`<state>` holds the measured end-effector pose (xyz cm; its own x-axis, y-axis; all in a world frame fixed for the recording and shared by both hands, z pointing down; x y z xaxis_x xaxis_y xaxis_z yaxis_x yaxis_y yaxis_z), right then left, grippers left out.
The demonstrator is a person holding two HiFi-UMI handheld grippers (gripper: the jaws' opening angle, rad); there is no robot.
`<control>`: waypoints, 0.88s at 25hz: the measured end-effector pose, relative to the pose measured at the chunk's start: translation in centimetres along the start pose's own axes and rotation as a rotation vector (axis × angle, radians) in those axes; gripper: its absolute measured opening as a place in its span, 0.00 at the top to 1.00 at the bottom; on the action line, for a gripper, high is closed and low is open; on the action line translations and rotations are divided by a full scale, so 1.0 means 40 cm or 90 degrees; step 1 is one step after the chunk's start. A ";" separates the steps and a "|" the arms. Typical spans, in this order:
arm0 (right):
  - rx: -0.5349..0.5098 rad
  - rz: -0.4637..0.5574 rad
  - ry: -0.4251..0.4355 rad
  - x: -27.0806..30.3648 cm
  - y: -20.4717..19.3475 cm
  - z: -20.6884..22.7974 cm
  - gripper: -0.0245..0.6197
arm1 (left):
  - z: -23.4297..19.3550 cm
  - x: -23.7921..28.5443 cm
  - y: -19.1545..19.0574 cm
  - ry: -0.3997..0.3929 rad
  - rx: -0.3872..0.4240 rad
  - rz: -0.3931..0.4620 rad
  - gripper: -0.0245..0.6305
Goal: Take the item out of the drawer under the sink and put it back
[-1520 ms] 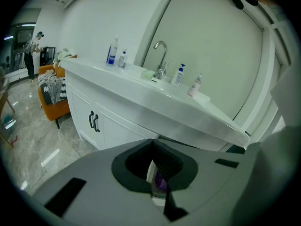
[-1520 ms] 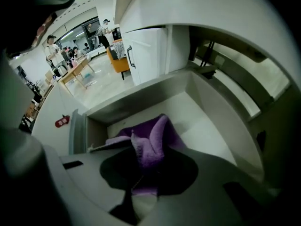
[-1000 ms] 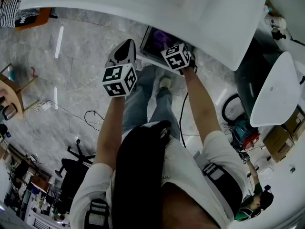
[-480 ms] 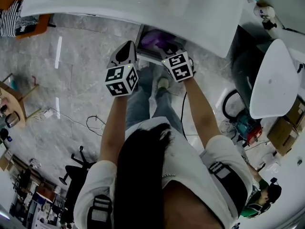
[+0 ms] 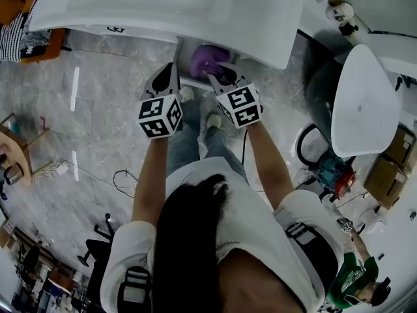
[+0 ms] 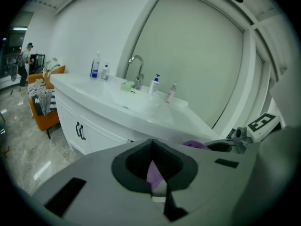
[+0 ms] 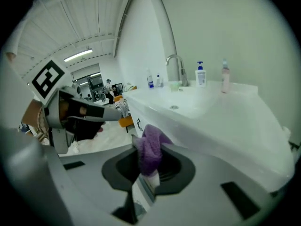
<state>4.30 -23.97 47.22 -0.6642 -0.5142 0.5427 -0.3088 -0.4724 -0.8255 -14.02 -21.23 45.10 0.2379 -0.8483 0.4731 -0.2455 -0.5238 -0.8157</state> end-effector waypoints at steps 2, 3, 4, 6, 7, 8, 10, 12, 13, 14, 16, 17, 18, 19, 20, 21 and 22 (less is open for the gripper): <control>0.007 0.025 -0.005 -0.037 0.019 -0.006 0.87 | 0.026 -0.013 0.006 -0.009 0.005 0.009 0.96; 0.009 0.035 -0.009 -0.056 0.029 -0.007 0.87 | 0.040 -0.018 0.008 -0.014 0.006 0.014 0.96; 0.010 0.045 -0.014 -0.075 0.037 -0.007 0.87 | 0.054 -0.022 0.011 -0.019 0.008 0.019 0.96; 0.013 0.066 -0.021 -0.107 0.053 -0.005 0.87 | 0.080 -0.028 0.016 -0.029 0.013 0.027 0.96; 0.016 0.077 -0.023 -0.123 0.059 -0.004 0.87 | 0.092 -0.032 0.017 -0.033 0.015 0.031 0.96; 0.019 0.087 -0.026 -0.140 0.063 -0.004 0.87 | 0.104 -0.039 0.018 -0.038 0.017 0.033 0.96; 0.023 0.105 -0.031 -0.176 0.072 -0.006 0.87 | 0.130 -0.058 0.021 -0.049 0.019 0.039 0.96; 0.027 0.121 -0.038 -0.211 0.082 -0.004 0.87 | 0.156 -0.076 0.027 -0.060 0.023 0.049 0.96; 0.031 0.128 -0.043 -0.227 0.085 -0.001 0.87 | 0.168 -0.085 0.030 -0.064 0.024 0.055 0.96; 0.033 0.132 -0.047 -0.239 0.087 0.002 0.87 | 0.179 -0.093 0.034 -0.067 0.022 0.062 0.96; 0.031 0.131 -0.056 -0.259 0.086 0.002 0.87 | 0.196 -0.114 0.040 -0.068 0.014 0.077 0.96; 0.034 0.134 -0.059 -0.272 0.085 -0.004 0.87 | 0.202 -0.128 0.042 -0.068 0.010 0.083 0.96; 0.040 0.143 -0.063 -0.288 0.086 -0.010 0.87 | 0.208 -0.142 0.044 -0.069 0.010 0.088 0.96; 0.043 0.153 -0.070 -0.304 0.091 -0.015 0.87 | 0.214 -0.154 0.047 -0.071 0.011 0.094 0.96; 0.042 0.163 -0.081 -0.319 0.097 -0.018 0.87 | 0.219 -0.163 0.051 -0.074 0.013 0.100 0.96; 0.037 0.170 -0.091 -0.331 0.100 -0.021 0.87 | 0.224 -0.170 0.054 -0.075 0.014 0.106 0.96; 0.032 0.176 -0.099 -0.343 0.102 -0.025 0.87 | 0.228 -0.177 0.057 -0.076 0.013 0.111 0.96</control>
<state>11.47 -18.10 36.24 -0.6052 -0.7291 0.3197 -0.0949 -0.3327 -0.9383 -7.67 -15.72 36.86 0.3026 -0.9104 0.2821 -0.2747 -0.3667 -0.8889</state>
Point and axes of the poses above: the fingertips, and each gripper's own axes: x forward along the fingers, z to its right, y out of its top, the point moved 9 cm from there along -x, backward along the fingers, and after that the axes turned 5 degrees about z, right-handed, at the moved point
